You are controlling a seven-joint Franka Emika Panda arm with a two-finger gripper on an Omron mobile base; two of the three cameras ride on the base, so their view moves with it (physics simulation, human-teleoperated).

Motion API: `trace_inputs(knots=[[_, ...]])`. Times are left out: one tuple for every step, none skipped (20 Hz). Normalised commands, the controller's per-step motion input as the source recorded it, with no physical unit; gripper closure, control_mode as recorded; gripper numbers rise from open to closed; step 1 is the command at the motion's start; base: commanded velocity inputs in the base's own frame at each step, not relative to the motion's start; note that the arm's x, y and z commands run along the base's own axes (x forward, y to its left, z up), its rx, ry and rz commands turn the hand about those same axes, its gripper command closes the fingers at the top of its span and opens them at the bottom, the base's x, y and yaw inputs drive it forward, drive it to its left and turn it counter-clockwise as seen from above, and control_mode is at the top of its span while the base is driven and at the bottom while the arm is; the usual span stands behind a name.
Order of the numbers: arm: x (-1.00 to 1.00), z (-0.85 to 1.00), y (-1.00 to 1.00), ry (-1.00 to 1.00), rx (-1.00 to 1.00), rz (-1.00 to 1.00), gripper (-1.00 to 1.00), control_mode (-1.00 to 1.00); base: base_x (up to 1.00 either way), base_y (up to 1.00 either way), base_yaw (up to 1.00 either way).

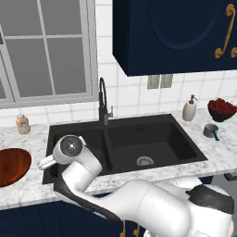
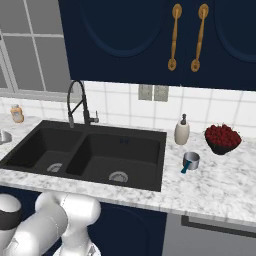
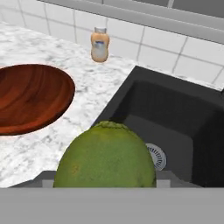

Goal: Pick the lime from the sink and place it in the bowl. Then pick the bowl and place it in the microwave. Then close the microwave door and press the start button.

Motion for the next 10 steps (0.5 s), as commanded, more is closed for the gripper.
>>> trace_inputs(knots=[[0.0,-0.01,0.89,0.18,0.0,0.1,1.0,-1.0,0.0,0.0,0.0],[0.0,-0.04,0.96,0.21,0.0,0.08,1.0,-1.0,0.0,0.0,0.0],[0.0,0.0,0.98,0.24,0.0,0.05,1.0,-1.0,0.0,0.0,0.0],[0.01,0.0,0.86,0.23,0.0,0.03,1.0,-1.0,0.0,0.0,0.0],[0.04,0.0,0.85,0.2,0.0,0.01,1.0,-1.0,0.0,0.0,0.0],[0.06,0.0,0.84,0.2,0.0,0.0,1.0,-1.0,0.0,0.0,0.0],[0.0,0.0,0.75,0.21,0.0,0.0,1.0,-1.0,0.0,0.0,0.0],[0.0,0.0,0.71,0.2,0.0,0.0,1.0,-1.0,0.0,0.0,0.0],[0.0,-0.05,0.69,0.19,0.0,0.0,1.0,-1.0,0.0,0.0,0.0],[0.0,-0.17,0.61,0.15,0.0,0.0,1.0,-1.0,0.0,0.0,0.0]])
